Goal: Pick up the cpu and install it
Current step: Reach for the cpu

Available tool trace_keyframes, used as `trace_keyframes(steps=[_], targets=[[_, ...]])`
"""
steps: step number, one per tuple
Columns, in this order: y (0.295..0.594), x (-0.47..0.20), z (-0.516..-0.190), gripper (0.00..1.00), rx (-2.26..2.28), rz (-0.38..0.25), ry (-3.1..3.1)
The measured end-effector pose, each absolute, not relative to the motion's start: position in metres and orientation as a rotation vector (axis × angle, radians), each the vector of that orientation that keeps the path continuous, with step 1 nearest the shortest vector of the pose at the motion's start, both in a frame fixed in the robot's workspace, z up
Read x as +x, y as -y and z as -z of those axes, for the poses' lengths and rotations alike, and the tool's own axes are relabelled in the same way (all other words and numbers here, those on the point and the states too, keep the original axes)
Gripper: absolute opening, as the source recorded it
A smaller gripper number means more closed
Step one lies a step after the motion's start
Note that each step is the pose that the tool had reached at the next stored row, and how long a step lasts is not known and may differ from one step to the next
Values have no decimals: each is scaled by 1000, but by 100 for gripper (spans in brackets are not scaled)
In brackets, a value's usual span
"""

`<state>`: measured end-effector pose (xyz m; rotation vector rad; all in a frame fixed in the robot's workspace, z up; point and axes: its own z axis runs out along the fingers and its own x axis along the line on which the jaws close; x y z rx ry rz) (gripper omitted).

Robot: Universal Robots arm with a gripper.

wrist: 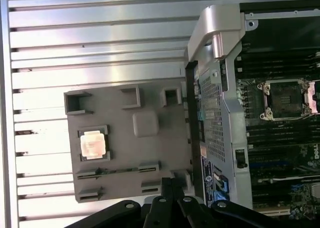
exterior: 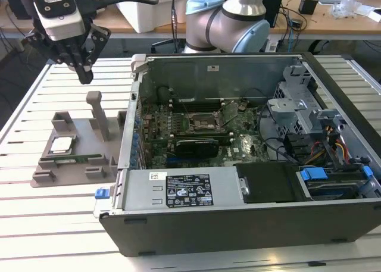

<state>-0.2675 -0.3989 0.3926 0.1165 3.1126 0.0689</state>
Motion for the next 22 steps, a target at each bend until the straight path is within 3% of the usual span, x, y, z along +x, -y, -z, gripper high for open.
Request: trace_keyframes(steps=[22], targets=[[399, -327, -392, 11, 117, -69, -3113]])
